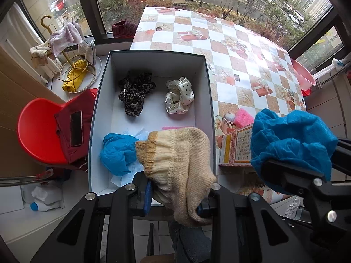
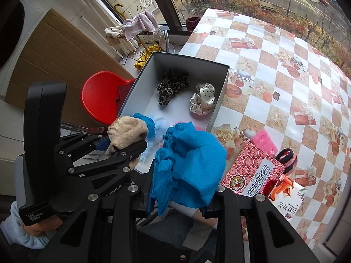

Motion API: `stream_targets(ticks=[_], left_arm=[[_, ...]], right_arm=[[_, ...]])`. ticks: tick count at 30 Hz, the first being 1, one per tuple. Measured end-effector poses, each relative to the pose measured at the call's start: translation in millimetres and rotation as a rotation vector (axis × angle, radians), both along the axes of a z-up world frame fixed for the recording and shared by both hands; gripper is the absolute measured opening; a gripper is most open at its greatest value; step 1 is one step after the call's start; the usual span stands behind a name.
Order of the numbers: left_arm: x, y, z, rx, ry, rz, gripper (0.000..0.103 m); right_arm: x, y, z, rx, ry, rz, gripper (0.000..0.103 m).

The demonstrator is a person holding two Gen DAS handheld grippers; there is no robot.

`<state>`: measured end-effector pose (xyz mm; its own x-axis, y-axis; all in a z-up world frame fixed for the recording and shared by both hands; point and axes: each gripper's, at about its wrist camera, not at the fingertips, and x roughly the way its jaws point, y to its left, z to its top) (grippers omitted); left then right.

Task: Organize soft objects
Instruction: 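Carry the beige mitten and blue cloth over the white box, then open both tools to drop the mitten and blue cloth into the box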

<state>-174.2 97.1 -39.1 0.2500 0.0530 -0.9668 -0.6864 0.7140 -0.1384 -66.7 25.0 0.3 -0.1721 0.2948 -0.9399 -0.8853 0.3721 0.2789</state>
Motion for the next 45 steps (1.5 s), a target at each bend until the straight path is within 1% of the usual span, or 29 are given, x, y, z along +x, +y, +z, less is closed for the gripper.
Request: stream_targets(ticks=[32,40,45], left_arm=[[-4,1,-3,-0.008,-0.005,0.012,0.032],[-6,7,-7,-0.009,-0.001,0.019,0.032],[-6,24,-8,0.012,0.005,0.039,0.032]], right_arm=[[-3,4,-7,-0.022,0.015,0.015,0.031],[-1,7,-13,-0.035,0.028,0.009,0.031],[4,14,-17,-0.044,0.043,0.002,0.031]])
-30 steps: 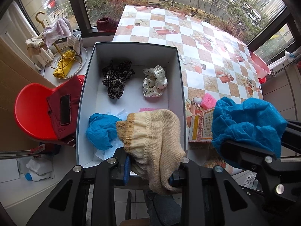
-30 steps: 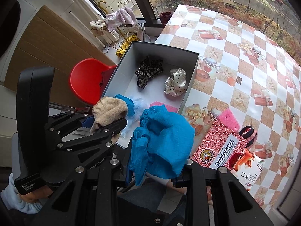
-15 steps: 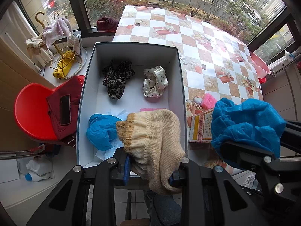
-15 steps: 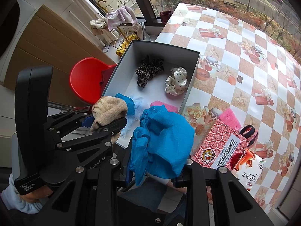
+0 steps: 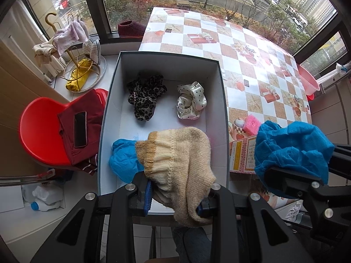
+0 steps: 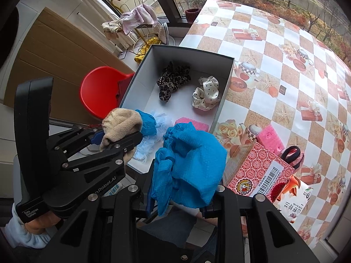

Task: Organize soft objects
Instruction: 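Open both tools to drop the mitten and blue cloth into the box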

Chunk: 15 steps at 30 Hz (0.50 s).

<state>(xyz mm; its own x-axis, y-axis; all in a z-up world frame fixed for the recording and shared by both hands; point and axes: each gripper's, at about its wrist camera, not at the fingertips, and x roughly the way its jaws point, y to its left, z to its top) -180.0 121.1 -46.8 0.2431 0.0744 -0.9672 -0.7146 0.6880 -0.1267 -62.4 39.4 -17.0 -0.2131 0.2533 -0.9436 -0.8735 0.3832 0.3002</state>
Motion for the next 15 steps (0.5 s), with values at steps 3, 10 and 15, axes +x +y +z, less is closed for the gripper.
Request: stream_targets(ticks=[3,10,15], left_arm=[[0,15,-2,0.014,0.006,0.023,0.032],[6,48,-11,0.028,0.01,0.083,0.032],[11,57,-29,0.005,0.034,0.097,0.032]], right_arm=[[4,9,-2,-0.001,0.006,-0.009,0.031],[10,47,-10,-0.007,0.021,0.003,0.031],[13,72,-25,-0.032,0.016,0.009,0.031]])
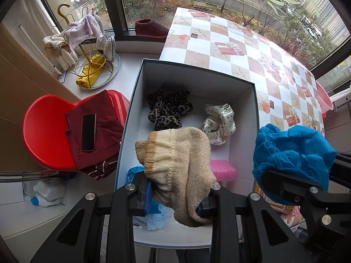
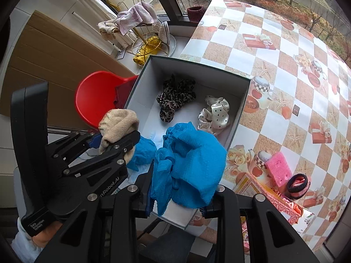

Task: Organize soft objects
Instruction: 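Open both tools to drop the mitten and blue cloth into the box, then move both tools back toward the pink sponge and knit sock on the table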

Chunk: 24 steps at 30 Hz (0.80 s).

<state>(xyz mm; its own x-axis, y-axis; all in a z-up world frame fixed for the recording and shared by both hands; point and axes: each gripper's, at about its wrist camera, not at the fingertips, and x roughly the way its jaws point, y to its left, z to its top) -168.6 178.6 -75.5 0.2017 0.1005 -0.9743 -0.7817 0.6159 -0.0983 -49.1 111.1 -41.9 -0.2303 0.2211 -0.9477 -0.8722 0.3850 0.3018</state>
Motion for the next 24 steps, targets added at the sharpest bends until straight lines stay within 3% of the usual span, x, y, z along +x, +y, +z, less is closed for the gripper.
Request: stream_targets(ticks=[7,9,11,12,13,14,16,19,22,23,24], left_arm=[[5,0,-18,-0.038,0.017,-0.004,0.034],[7,1,-20,-0.049,0.009,-0.009,0.04],[7,1,-21,-0.06,0.0,-0.008,0.059],[7,0,-21,-0.061,0.001,-0.006,0.066],[7,1,-20,-0.055,-0.001,-0.002,0.079],[5,1,-18,-0.044,-0.009,0.009,0.083],[3,3,-15,-0.034,-0.026,0.027,0.084],[-1,6,-12,-0.027,-0.043,0.052,0.092],[-5,8,-9,-0.022,-0.058,0.073,0.093],[-6,9,-7,-0.027,-0.072,0.079,0.093],[-7,9,-6,-0.031,-0.086,0.086,0.093]], right_arm=[[5,16,-15,-0.034,0.002,0.0,0.031],[5,19,-17,-0.037,-0.005,0.002,0.031],[7,22,-18,-0.038,-0.005,0.004,0.032],[7,23,-18,-0.038,0.0,0.005,0.037],[8,24,-19,-0.039,0.001,0.006,0.049],[9,25,-18,-0.038,0.001,0.003,0.055],[10,25,-16,-0.029,-0.001,-0.004,0.079],[15,24,-12,-0.023,-0.008,-0.023,0.082],[19,23,-8,-0.021,-0.007,-0.041,0.084],[21,22,-6,-0.019,-0.004,-0.048,0.09],[23,21,-5,-0.017,0.0,-0.057,0.103]])
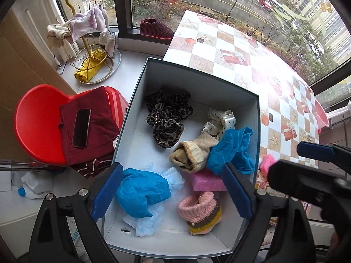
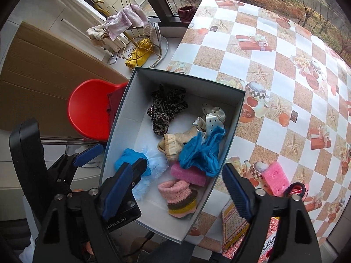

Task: Organize soft objects
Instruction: 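Move both tools back toward the pink sponge and knit sock on the table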

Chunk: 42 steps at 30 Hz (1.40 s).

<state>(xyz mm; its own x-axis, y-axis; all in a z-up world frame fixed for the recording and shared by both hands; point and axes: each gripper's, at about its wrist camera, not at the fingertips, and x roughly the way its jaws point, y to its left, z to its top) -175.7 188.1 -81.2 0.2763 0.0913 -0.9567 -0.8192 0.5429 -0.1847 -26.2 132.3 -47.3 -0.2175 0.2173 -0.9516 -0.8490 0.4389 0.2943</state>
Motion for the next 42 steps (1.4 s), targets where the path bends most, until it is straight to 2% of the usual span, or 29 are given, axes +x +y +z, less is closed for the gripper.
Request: stream_targets(ticks=[6,13,16,20,26,30,35,42], left_arm=[[2,0,15,-0.026,-0.077,0.001,0.094],[20,-6,26,-0.13,-0.155,-0.036,0.094],[31,-13,26,-0.169,-0.16,-0.072,0.094],[48,-27,28,-0.161,-0.123,-0.133,0.094],[69,-45,26,-0.169,-0.083,-0.192,0.094],[80,-55,24,-0.17,-0.05,-0.216,0.094],[91,-64,25,-0.168,-0.013,-0.223,0.094],[99,-73,22,-0.172,0.029,-0.201,0.094]], right_arm=[[18,-13,14,0.03,0.062,-0.062,0.103],[56,-53,34,0.041,0.124,-0.182,0.103],[76,-76,38,0.033,0.129,-0.245,0.103],[105,-109,34,-0.008,0.093,-0.322,0.103],[146,-162,-4,-0.135,0.074,-0.447,0.103],[161,-185,-42,-0.236,0.086,-0.469,0.103],[168,-189,-92,-0.335,0.106,-0.42,0.103],[162,-164,-143,-0.403,0.093,-0.256,0.103]])
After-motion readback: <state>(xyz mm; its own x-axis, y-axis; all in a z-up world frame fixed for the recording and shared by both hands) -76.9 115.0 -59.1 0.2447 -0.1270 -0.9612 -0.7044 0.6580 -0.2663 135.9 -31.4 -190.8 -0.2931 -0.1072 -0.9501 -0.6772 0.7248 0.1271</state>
